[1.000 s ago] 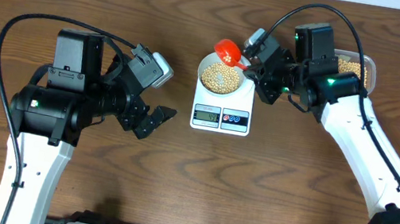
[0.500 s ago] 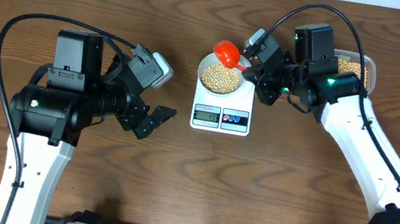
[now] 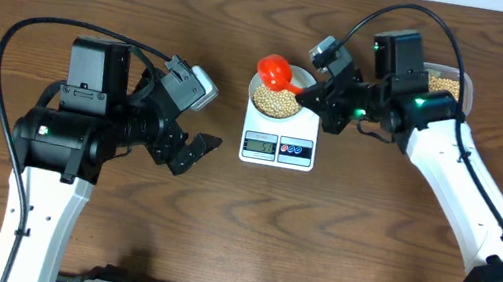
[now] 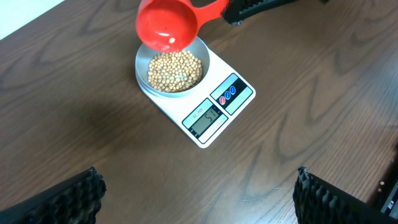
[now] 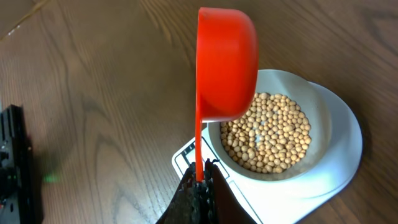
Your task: Scoop item into bowl and weigh 50g on scale
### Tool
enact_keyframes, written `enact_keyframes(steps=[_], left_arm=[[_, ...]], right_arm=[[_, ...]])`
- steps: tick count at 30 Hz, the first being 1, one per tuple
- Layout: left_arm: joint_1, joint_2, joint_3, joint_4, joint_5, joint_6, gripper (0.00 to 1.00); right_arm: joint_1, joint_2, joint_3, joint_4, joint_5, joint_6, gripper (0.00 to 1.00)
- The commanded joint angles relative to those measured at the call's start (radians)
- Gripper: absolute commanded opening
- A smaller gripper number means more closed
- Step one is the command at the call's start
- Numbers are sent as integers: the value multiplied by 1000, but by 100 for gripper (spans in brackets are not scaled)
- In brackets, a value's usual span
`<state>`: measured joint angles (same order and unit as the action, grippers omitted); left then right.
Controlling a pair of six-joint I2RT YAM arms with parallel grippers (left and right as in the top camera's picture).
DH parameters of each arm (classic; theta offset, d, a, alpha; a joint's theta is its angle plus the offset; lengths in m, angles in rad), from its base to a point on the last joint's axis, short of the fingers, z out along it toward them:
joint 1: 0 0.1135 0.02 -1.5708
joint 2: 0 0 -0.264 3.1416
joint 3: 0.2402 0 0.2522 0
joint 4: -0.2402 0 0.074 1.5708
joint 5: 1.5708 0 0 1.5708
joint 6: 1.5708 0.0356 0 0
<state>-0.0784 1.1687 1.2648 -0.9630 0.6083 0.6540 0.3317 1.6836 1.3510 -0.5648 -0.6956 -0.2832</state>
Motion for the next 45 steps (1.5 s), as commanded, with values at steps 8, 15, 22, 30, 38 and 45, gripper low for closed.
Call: enact_keyframes(steps=[8, 15, 22, 30, 38, 45], left_arm=[[6, -5, 29, -1, 20, -5, 99], [6, -5, 29, -1, 20, -5, 99], [6, -5, 29, -1, 20, -5, 99], [6, -5, 29, -1, 20, -5, 99], [6, -5, 29, -1, 20, -5, 99], [6, -5, 29, -1, 20, -5, 99]], right_arm=[[-155, -20, 3, -24, -82, 22, 1], [-247, -29, 3, -48, -82, 21, 1], [-192, -29, 3, -53, -82, -2, 1], [-82, 7, 3, -44, 14, -73, 1], [-8, 129, 3, 8, 198, -145, 1], [45, 175, 3, 31, 245, -190, 1]])
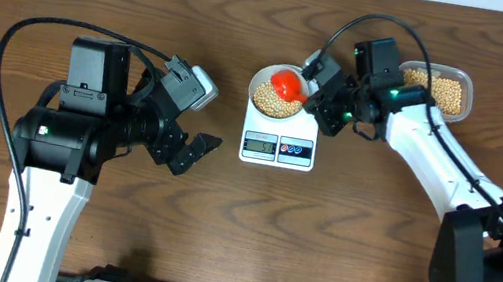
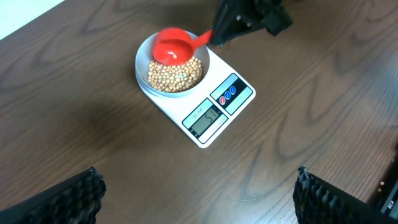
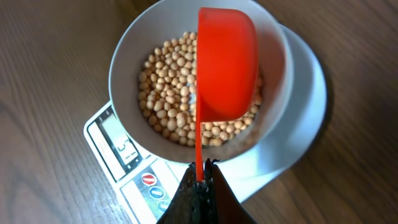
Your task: Scoop item into bowl and weigh 50g on scale
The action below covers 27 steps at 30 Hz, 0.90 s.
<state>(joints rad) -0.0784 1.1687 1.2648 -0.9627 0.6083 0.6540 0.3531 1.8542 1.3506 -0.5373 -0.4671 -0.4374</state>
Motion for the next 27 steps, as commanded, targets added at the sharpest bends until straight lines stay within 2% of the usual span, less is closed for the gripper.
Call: enact_keyframes(steps=[1, 9, 13, 20, 25, 27], left_arm=[[6, -5, 29, -1, 20, -5, 99], [6, -5, 29, -1, 20, -5, 99], [6, -5, 29, -1, 20, -5, 99], [6, -5, 29, -1, 20, -5, 99], [6, -5, 29, -1, 20, -5, 99], [6, -5, 29, -1, 20, -5, 99]], right_arm=[[31, 6, 3, 3, 19, -40, 1], [64, 48, 3, -2, 78, -130, 1], [70, 48, 3, -13, 73, -129, 1], [66, 48, 35, -68, -40, -124, 1], [27, 48, 72, -84, -137, -71, 1], [-13, 48, 73, -84, -239, -19, 1]])
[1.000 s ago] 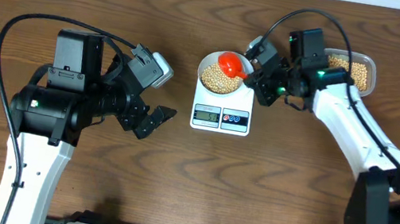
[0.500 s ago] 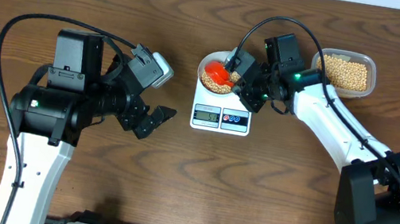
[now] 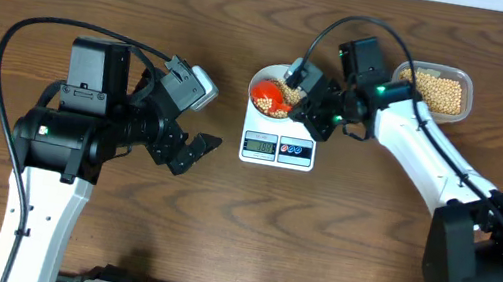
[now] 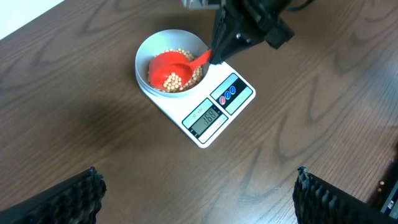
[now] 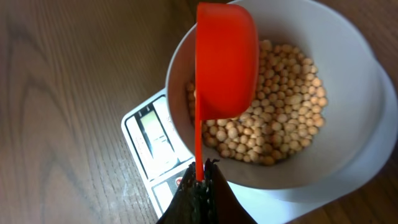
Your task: Scoop item into bowl and weigh 50g on scale
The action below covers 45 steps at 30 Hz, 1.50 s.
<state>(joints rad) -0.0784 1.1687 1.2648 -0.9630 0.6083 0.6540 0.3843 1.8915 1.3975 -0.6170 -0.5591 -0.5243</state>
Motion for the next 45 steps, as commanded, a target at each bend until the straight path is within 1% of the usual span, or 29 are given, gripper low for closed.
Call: enact_keyframes(steps=[1, 3, 8, 18, 21, 23, 24, 25, 27, 32, 45], left_arm=[[6, -5, 29, -1, 20, -5, 99], [6, -5, 29, -1, 20, -5, 99], [6, -5, 29, -1, 20, -5, 99], [6, -5, 29, -1, 20, -5, 99], [6, -5, 29, -1, 20, -5, 99], [6, -5, 29, -1, 20, -5, 99], [6, -5, 29, -1, 20, -5, 99], [6, -5, 29, -1, 20, -5, 99], [6, -5, 29, -1, 20, -5, 99], [6, -5, 29, -1, 20, -5, 99], [6, -5, 29, -1, 20, -5, 99]], right_arm=[[-54, 10, 26, -4, -178, 81, 1], [-96, 10, 26, -4, -262, 107, 1], [-137, 10, 26, -4, -272, 153, 1], [-127, -11, 27, -4, -277, 108, 1], [-127, -56, 27, -4, -240, 108, 1], [-121, -98, 27, -4, -142, 107, 1], [-103, -108, 27, -4, -46, 84, 1], [-89, -107, 27, -4, 10, 63, 1], [-60, -105, 27, -4, 68, 21, 1], [-22, -109, 27, -6, 76, 11, 1], [-16, -126, 27, -4, 76, 11, 1]])
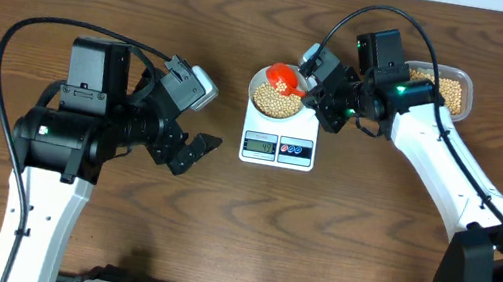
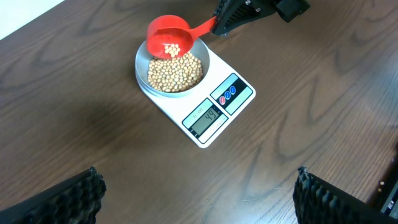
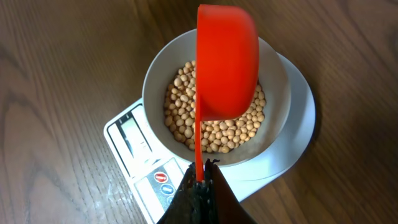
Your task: Scoop item into bowl and weigh 50g on scale
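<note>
A white bowl [image 1: 260, 99] of soybeans sits on the white digital scale [image 1: 278, 147] at the table's middle. In the left wrist view the scale's display [image 2: 206, 119] reads about 49. My right gripper [image 1: 323, 90] is shut on the handle of a red scoop [image 1: 283, 75], which hangs over the bowl's far rim with a few beans in it [image 2: 170, 49]. The right wrist view shows the scoop [image 3: 227, 62] edge-on above the bowl [image 3: 275, 74]. My left gripper [image 1: 197, 151] rests open at the left, well away from the scale, its fingertips [image 2: 78, 193] wide apart.
A clear tub of soybeans [image 1: 445, 89] stands at the far right behind the right arm. Black equipment lines the front edge of the table.
The red scoop was down in the bowl's beans at its left; now it is raised over the far rim with a few beans inside. The display has changed to about 49.
The right gripper first held the scoop tipped above the bowl, the scale reading about 51. Then the scoop was low over the beans, then dug into them. Now it is lifted with a few beans and the reading is about 49. The left arm stayed still.
</note>
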### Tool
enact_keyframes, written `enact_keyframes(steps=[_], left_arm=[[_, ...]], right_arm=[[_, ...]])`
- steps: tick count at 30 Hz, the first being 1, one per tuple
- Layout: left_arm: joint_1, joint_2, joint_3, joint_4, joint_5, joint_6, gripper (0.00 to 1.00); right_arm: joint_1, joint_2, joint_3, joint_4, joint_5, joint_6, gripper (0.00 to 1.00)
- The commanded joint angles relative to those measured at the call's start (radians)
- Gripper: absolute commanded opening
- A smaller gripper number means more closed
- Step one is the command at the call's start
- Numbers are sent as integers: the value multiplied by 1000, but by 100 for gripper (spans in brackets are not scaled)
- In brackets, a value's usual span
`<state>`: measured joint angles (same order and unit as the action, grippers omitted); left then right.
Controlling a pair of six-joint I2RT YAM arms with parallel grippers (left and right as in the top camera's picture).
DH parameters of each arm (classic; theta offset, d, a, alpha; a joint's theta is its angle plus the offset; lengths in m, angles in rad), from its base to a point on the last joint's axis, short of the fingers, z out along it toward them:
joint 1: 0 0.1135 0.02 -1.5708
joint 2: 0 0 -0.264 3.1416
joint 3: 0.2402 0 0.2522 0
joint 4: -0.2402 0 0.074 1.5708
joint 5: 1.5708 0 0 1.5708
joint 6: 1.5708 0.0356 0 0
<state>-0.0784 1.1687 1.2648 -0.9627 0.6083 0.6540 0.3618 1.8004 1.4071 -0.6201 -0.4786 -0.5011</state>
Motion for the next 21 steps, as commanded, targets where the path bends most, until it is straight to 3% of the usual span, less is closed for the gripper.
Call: enact_keyframes(steps=[1, 9, 21], left_arm=[[6, -5, 29, -1, 20, -5, 99], [6, -5, 29, -1, 20, -5, 99], [6, -5, 29, -1, 20, -5, 99]], right_arm=[[6, -34, 18, -2, -2, -13, 1], [6, -40, 11, -2, 56, -9, 1], [6, -55, 8, -2, -14, 11, 1]])
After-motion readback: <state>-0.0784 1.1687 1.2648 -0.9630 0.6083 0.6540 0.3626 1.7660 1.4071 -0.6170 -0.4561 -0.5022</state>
